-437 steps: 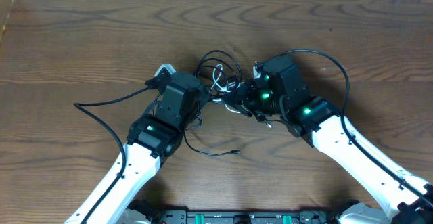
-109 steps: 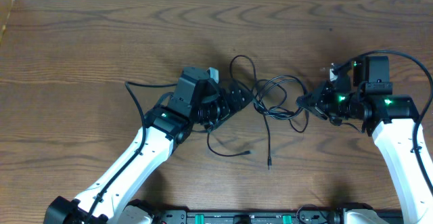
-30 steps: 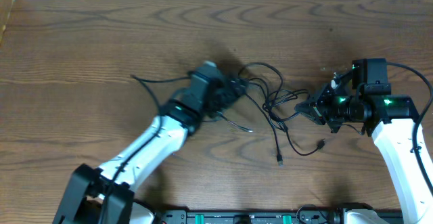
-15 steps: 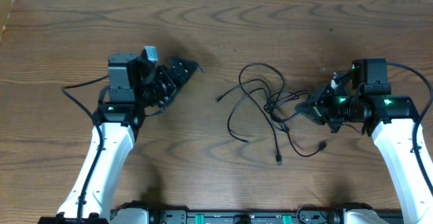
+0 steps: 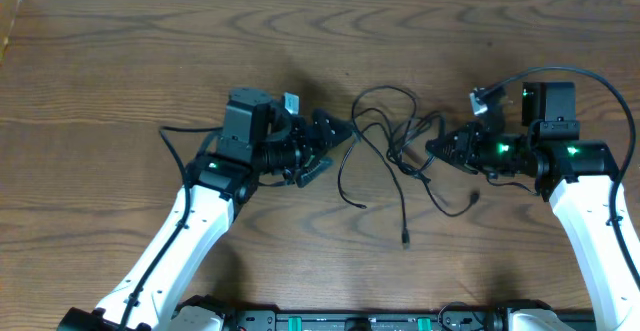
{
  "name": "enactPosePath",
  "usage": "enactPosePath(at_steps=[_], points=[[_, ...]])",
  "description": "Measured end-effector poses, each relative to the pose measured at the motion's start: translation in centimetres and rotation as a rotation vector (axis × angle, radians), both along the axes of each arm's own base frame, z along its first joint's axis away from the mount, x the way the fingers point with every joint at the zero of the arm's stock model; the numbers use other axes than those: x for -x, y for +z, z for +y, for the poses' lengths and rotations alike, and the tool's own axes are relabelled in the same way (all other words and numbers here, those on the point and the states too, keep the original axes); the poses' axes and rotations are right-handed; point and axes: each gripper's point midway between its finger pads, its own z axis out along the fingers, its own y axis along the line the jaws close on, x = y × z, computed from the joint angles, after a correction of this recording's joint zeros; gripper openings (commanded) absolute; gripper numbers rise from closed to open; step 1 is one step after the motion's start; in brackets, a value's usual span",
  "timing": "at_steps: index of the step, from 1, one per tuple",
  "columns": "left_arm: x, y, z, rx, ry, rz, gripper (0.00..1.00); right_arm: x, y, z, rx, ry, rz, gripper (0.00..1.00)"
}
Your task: Untangle cables
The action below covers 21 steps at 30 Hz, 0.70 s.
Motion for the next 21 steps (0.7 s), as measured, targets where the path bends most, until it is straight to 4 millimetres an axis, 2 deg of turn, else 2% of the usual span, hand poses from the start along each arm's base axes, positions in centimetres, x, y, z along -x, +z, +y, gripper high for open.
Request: enactPosePath(at_steps=[2, 4, 8, 12, 17, 21], points=[[0.3, 0.0, -0.4, 0.008, 0.005, 0.025, 0.70, -0.2, 0.5, 0.4, -0.010, 0.047, -0.060, 0.01], [0.6, -0.1, -0.8, 0.012, 0.009, 0.051, 0.69, -0.4, 1.1, 0.7, -0.023, 0.086, -0.120, 0.01], [1.2, -0.2, -1.6, 0.016, 0.019, 0.098, 0.58, -0.5, 2.1, 1.4, -0.047, 0.163, -0.220, 0.01], [0.7, -0.8, -1.5, -0.046, 0.036, 0.039, 0.59, -0.1, 2.5, 1.9, -0.057, 0.223, -0.275, 0.01], [0.5, -1.8, -2.1, -0.224, -0.064, -0.213, 0.70, -0.1, 2.7, 2.0, -0.062, 0.237, -0.289, 0.02], [0.7, -2.4, -2.7, -0.352, -0.114, -0.350, 0.70, 0.0, 2.7, 2.0, -0.071, 0.233, -0.280, 0.02]])
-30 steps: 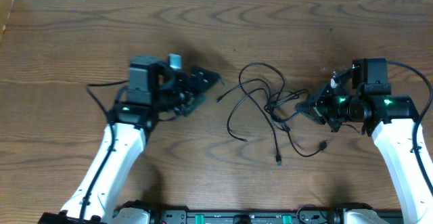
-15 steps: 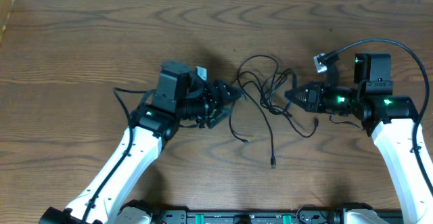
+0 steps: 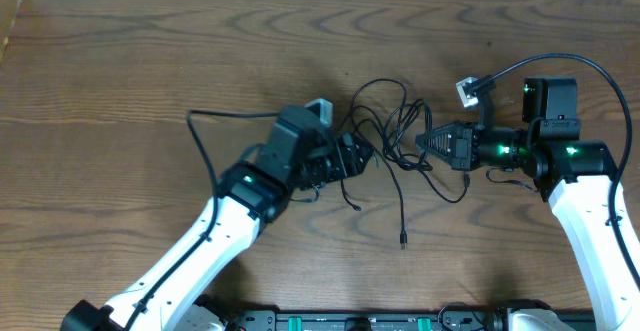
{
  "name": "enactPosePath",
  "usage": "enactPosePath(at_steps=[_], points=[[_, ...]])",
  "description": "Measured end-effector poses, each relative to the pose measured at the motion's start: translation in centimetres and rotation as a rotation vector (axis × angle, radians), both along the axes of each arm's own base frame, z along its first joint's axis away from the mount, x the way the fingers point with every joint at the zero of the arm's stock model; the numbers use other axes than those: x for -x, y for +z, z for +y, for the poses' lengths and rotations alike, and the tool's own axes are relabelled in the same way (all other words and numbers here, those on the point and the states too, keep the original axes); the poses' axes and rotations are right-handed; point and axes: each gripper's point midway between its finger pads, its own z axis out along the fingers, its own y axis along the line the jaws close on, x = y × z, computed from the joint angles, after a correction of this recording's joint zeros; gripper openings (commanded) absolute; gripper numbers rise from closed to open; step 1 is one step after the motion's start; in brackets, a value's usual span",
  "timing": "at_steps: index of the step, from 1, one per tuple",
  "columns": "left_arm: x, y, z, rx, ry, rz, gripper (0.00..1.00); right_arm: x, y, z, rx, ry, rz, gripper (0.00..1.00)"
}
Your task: Untangle cables
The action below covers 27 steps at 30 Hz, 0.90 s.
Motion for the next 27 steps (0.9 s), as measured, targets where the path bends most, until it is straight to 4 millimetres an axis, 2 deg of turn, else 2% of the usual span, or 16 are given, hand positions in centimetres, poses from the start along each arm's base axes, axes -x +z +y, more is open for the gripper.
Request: enactPosePath(at_steps=[6, 14, 21, 24, 25, 26, 27], points=[[0.3, -0.2, -1.1, -0.124, -0.023, -0.136, 0.70, 0.0, 0.0, 0.0, -0.014, -0.018, 0.035, 0.03], [0.4, 1.3, -3.1, -0.146, -0.050, -0.279, 0.71, 0.1, 0.0, 0.1, -0.026, -0.032, 0.067, 0.04], [-0.1, 0.6, -3.0, -0.192, -0.033, -0.298, 0.72, 0.1, 0.0, 0.1, -0.034, -0.044, 0.089, 0.04], [-0.5, 0.0, -3.5, -0.193, -0.036, -0.302, 0.71, 0.1, 0.0, 0.1, -0.038, -0.051, 0.102, 0.03], [-0.6, -0.1, -3.9, -0.188, -0.038, -0.308, 0.70, 0.1, 0.0, 0.1, -0.040, -0.055, 0.108, 0.02], [-0.8, -0.1, -4.3, -0.180, -0.041, -0.317, 0.64, 0.1, 0.0, 0.1, -0.043, -0.059, 0.116, 0.02], [-0.9, -0.3, -4.8, -0.174, -0.044, -0.321, 0.53, 0.1, 0.0, 0.1, -0.045, -0.062, 0.122, 0.02]])
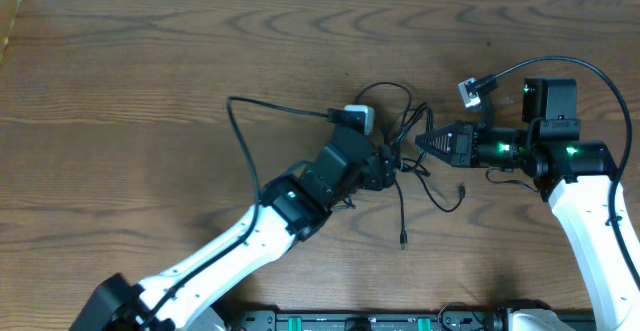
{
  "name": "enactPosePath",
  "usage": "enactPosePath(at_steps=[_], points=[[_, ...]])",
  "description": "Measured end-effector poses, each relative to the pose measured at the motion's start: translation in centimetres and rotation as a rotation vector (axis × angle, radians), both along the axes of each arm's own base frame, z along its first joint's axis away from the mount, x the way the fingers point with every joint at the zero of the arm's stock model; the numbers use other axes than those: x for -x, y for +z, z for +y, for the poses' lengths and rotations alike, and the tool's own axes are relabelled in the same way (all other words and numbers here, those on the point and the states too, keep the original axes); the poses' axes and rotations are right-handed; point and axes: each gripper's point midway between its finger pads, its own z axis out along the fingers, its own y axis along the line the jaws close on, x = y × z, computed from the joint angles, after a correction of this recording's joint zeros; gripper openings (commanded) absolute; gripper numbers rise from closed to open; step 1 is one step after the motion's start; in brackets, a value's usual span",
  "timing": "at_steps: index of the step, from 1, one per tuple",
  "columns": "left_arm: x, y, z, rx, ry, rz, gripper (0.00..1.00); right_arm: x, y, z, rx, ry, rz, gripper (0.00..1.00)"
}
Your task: Untangle cables
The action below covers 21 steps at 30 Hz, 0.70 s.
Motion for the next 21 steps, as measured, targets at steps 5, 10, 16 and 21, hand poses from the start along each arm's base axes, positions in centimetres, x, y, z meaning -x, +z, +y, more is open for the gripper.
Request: enactPosePath(at_steps=[5, 10, 16, 21], points=[[-0.3, -1.2, -0.8, -0.022, 0.004, -0.008, 0.08, 0.2, -0.1, 0.0, -0.009, -0.017, 0.042, 0.01], [-1.2, -3.2, 2.4, -0.167, 0.125, -0.008, 0.08, 0.7, -0.5, 0.0, -0.011, -0.023, 0.089, 0.02], [-3.6, -2.6, 9.5, -0.308, 0.363, -0.043, 0.08, 1.2, -2.2, -1.0, 0.069, -0.080, 0.170, 0.01], [-4.6, 2.2, 14.6, -0.249, 0.510, -0.106, 0.08, 1.9, -5.7, -3.7, 0.267, -0.241, 0.321, 0.01]])
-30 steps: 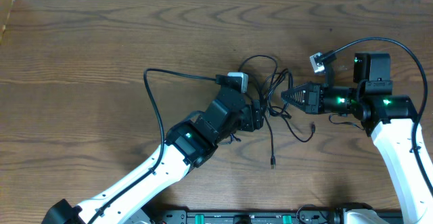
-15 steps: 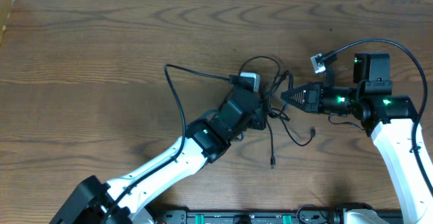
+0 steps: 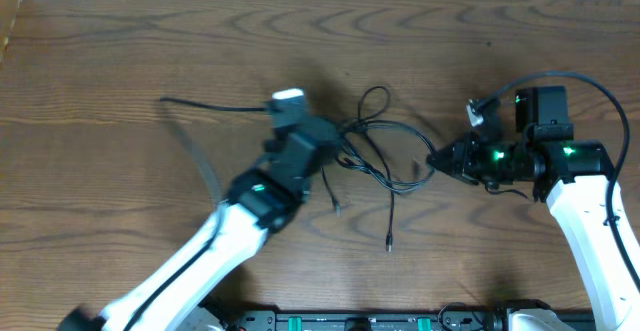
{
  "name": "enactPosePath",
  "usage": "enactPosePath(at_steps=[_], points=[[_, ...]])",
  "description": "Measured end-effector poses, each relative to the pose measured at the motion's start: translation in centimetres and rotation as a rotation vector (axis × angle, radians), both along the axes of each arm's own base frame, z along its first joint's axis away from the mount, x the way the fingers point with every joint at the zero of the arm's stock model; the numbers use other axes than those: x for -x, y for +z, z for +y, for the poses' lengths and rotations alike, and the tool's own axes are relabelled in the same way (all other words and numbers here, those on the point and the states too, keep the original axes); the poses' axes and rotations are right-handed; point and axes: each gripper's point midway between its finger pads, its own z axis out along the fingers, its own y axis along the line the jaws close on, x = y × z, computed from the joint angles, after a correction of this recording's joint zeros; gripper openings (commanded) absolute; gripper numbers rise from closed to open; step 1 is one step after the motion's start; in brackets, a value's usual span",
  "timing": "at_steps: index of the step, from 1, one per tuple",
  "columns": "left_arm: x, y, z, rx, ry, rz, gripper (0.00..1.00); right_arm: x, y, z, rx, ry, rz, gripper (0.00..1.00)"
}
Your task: Untangle cables
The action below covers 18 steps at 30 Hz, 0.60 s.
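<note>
A tangle of thin black cables lies at the middle of the wooden table. One small loop sticks out at the back, and two loose plug ends trail towards the front. My left gripper is motion-blurred at the tangle's left side and looks shut on a strand. My right gripper is at the tangle's right end, shut on a strand. Strands run stretched between the two grippers.
The left arm's own black lead arcs over the table to the left of the tangle. The right arm's lead loops above its wrist. The table's far edge runs along the top.
My left gripper has moved left and slightly back, and the tangle has shifted left and spread out with it. My right gripper has moved slightly towards the front. The strands between them are now stretched.
At first the grippers stood on either side of the tangle, the left one well to its left. The left gripper then came nearer, and then reached into the tangle's middle beside the right gripper's tip. Now it sits further left with strands drawn out between both grippers.
</note>
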Motion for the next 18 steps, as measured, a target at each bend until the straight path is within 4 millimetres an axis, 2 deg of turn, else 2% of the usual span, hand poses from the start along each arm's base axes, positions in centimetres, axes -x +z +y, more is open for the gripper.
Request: enactPosePath(at_steps=[2, 4, 8, 12, 15, 16, 18], points=[[0.2, 2.0, 1.3, 0.038, 0.021, -0.037, 0.08, 0.3, -1.2, -1.5, 0.088, -0.078, 0.061, 0.02], [0.9, 3.6, 1.6, 0.086, 0.000, -0.057, 0.08, 0.7, -2.1, -2.7, 0.160, -0.148, 0.114, 0.02], [1.4, 6.3, 4.2, 0.120, 0.061, -0.127, 0.08, 1.3, -3.8, -7.5, 0.393, -0.336, 0.186, 0.02], [2.1, 8.1, 4.7, 0.148, 0.060, -0.174, 0.08, 1.7, -4.2, -10.6, 0.539, -0.453, 0.205, 0.01], [2.3, 8.5, 4.8, 0.156, 0.059, -0.184, 0.09, 1.7, -4.2, -11.8, 0.586, -0.501, 0.203, 0.01], [2.3, 8.4, 4.6, 0.159, 0.053, -0.181, 0.15, 1.6, -4.2, -11.9, 0.588, -0.504, 0.201, 0.01], [2.5, 8.2, 4.1, 0.178, 0.027, -0.163, 0.41, 1.0, -4.1, -11.6, 0.568, -0.489, 0.176, 0.01]])
